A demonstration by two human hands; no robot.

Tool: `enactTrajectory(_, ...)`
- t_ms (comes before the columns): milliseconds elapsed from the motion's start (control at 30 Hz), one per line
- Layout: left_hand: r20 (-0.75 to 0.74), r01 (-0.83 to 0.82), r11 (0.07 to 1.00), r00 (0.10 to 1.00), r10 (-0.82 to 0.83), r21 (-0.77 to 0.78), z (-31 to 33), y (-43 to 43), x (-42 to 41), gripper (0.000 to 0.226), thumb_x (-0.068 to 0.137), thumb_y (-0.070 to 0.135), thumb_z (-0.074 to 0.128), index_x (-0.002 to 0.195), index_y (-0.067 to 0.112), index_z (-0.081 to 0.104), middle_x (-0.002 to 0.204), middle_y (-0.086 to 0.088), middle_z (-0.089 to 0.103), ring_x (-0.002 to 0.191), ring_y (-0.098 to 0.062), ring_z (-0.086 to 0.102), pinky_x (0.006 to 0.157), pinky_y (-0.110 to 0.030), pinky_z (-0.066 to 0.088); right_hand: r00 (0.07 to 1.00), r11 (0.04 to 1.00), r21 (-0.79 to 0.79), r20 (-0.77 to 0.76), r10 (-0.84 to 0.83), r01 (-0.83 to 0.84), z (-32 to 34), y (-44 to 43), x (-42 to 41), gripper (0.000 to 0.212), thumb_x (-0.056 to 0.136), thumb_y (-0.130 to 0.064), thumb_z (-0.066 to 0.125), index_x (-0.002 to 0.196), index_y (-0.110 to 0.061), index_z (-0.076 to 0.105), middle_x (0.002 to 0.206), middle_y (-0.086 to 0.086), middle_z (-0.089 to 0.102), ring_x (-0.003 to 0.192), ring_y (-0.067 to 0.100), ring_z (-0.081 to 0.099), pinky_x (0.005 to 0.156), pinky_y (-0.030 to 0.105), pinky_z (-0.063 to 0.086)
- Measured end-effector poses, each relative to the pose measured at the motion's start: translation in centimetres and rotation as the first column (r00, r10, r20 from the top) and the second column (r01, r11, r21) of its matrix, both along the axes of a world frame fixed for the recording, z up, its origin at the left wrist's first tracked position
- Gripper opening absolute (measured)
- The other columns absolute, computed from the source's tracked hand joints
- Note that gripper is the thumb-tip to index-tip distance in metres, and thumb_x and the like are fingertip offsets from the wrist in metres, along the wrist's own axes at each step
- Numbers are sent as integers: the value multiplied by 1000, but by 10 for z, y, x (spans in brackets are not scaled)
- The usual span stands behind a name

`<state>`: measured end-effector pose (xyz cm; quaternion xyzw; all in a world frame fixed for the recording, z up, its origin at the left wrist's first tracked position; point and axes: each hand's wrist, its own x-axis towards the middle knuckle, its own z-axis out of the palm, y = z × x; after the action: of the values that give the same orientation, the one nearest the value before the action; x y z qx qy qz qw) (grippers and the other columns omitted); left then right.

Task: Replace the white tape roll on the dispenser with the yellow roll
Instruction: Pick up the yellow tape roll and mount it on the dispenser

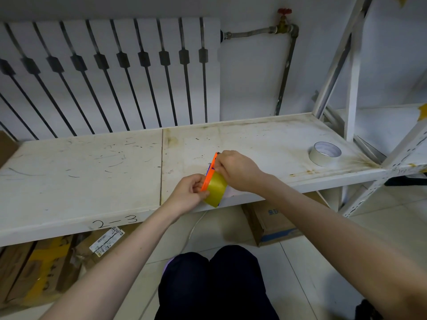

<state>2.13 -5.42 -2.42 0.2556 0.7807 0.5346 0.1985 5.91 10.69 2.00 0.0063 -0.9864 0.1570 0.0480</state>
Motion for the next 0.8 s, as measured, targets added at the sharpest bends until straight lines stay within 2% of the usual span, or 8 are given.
enactTrajectory(133,16,-45,999,999,46,-6,3,0,-1,18,85,-4,57,86,13,58,89,-15,58,83,-23,52,74,-33,47,998,998,-11,-28,55,-55,1,1,7,9,96,-13,41,93,-13,49,92,3,48,83,20,45,72,34,42)
enactTrajectory(200,-2,-71,997,997,71,-43,6,1,-3,10,87,4,58,91,12,58,93,-15,61,86,-24,56,77,-39,51,998,998,-18,-18,65,-66,6,-2,10,10,97,-14,39,89,-16,43,88,3,50,79,20,47,67,32,40)
enactTrajectory(300,-25,-75,993,997,73,-87,9,2,-5,9,89,10,58,98,10,58,96,-12,63,90,-23,59,82,-40,52,998,997,-44,29,63,-61,12,-2,10,10,98,-15,39,89,-17,42,88,7,57,76,19,49,64,33,41)
enactTrajectory(467,-65,-64,990,996,56,-128,14,1,-4,11,92,19,54,92,9,57,78,0,57,77,-15,52,64,-22,42,998,988,-142,30,56,-52,14,0,10,12,98,-16,37,91,-14,48,90,9,59,78,20,51,61,28,41)
enactTrajectory(567,-66,-57,988,997,47,-145,15,1,-3,16,94,24,51,87,11,56,78,-2,55,75,-14,51,61,-20,40,1000,961,-276,15,26,-21,15,-3,10,16,98,-21,39,94,-12,51,88,3,56,78,17,51,61,22,40)
enactTrajectory(633,-40,-71,989,997,66,-126,17,2,-1,17,94,25,50,82,14,53,74,1,52,71,-12,48,57,-15,39,1000,941,-339,9,3,0,15,-4,10,16,95,-25,48,94,-10,53,83,0,56,75,13,51,64,24,43)
enactTrajectory(700,3,-80,990,997,81,-116,17,2,2,15,88,26,60,94,13,54,80,2,53,77,-14,52,62,-17,44,999,939,-342,-25,-34,24,14,-3,9,13,87,-21,61,91,-10,55,77,-4,55,73,10,51,67,27,47)
enactTrajectory(800,-42,-97,969,995,89,-227,20,7,10,69,68,27,80,126,17,43,103,1,52,96,-19,56,80,-32,52,986,937,-338,-106,-131,88,9,-3,8,8,84,-13,64,86,-12,56,75,-6,54,70,9,50,68,27,47)
